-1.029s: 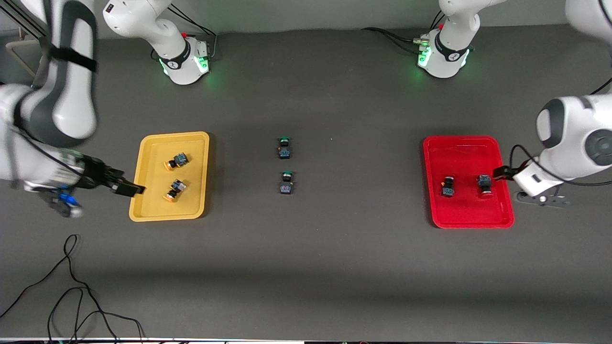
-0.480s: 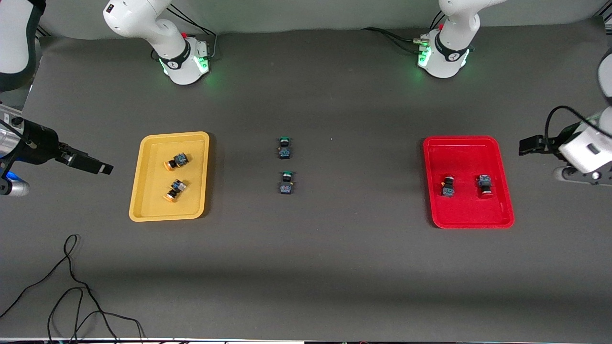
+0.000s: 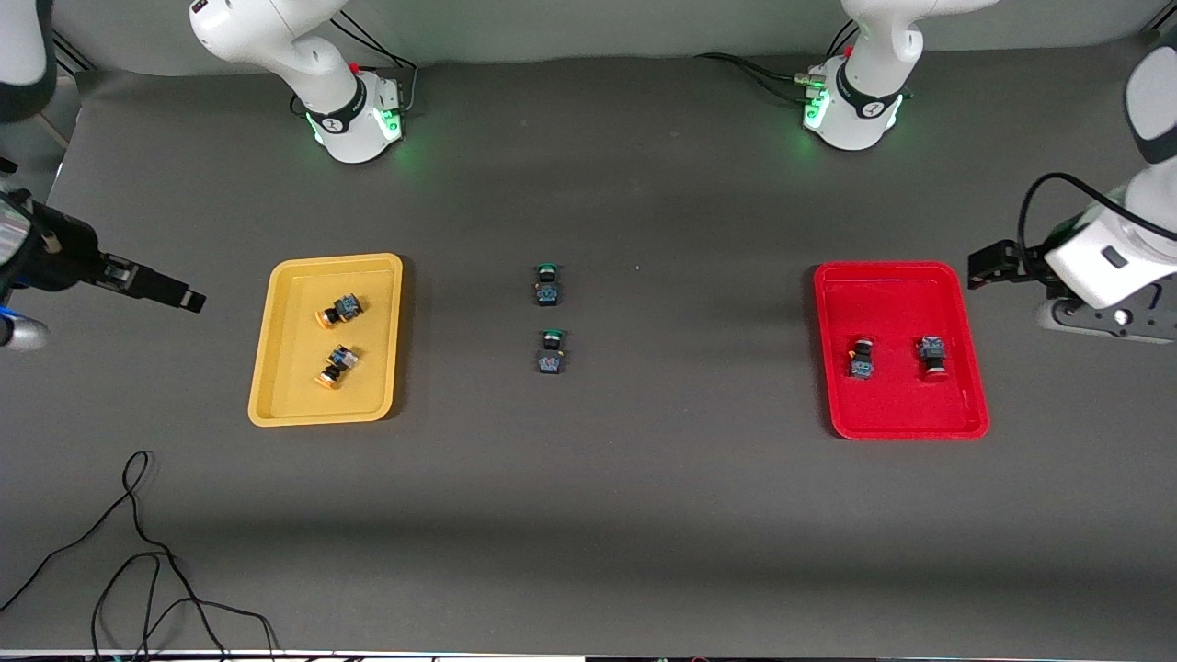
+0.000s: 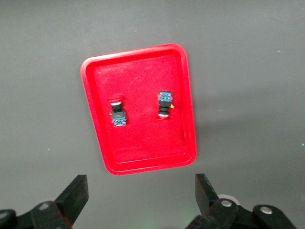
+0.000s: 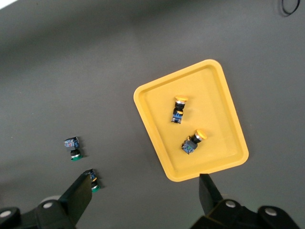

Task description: Place red and yellow buttons in trays

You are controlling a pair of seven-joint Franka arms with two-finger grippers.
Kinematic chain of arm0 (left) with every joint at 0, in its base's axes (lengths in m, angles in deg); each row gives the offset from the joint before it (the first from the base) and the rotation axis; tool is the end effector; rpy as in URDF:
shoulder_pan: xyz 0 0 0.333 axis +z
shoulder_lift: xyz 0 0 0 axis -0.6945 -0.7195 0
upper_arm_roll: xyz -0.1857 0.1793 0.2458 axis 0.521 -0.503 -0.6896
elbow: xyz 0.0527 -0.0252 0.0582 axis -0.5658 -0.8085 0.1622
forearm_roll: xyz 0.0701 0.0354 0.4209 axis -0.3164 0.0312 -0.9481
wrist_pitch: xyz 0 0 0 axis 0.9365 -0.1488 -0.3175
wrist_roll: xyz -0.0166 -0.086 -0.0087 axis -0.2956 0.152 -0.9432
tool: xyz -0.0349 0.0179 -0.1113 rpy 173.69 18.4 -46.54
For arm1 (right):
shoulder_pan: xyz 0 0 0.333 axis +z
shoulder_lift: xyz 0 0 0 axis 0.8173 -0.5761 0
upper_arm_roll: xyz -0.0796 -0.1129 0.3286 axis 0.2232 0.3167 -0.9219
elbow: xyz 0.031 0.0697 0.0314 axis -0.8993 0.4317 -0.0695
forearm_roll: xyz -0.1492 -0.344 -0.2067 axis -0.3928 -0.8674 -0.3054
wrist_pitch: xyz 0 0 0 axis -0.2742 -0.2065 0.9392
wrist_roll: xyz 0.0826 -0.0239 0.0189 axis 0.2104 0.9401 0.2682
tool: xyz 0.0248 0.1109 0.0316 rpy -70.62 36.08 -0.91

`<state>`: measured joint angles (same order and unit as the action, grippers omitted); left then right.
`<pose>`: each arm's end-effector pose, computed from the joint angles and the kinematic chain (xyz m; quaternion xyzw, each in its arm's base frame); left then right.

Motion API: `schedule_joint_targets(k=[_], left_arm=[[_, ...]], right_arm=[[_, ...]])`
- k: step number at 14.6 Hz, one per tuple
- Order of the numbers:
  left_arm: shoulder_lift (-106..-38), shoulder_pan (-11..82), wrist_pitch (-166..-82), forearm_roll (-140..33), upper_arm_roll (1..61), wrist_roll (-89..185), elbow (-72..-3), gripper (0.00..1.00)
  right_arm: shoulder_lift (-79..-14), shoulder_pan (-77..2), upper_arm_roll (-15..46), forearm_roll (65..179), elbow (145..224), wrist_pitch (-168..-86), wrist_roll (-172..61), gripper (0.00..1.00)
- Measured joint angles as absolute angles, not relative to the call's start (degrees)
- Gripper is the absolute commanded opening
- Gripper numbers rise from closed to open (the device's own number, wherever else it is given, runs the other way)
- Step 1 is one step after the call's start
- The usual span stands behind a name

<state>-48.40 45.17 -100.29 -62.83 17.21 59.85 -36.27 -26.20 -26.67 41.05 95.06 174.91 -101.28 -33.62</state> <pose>0.5956 -0.0309 0.5670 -0.9955 0.0739 0.0590 0.0000 0.6071 0.0035 0.6283 -0.9822 0.1705 0.0324 0.0716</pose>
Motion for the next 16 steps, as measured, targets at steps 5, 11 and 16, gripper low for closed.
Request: schedule_joint_targets(k=[5, 11, 16], left_arm=[[-47.57, 43.93, -95.52, -62.8, 16.07, 58.99, -32.03, 1.0], [-47.57, 43.93, -92.64, -62.8, 15.86, 58.74, -31.41, 1.0], [-47.57, 43.93, -92.94, -62.8, 15.85, 58.71, -31.22, 1.0]], right_arm=[[-16.13, -43.94, 21.78, 90.25, 186.52, -107.98, -33.7, 1.0], [-14.14, -47.22, 17.64, 88.58, 188.68, -107.99, -36.61, 1.0], [-14.53, -47.26, 17.47, 84.94, 186.82, -103.62, -38.65, 1.0]])
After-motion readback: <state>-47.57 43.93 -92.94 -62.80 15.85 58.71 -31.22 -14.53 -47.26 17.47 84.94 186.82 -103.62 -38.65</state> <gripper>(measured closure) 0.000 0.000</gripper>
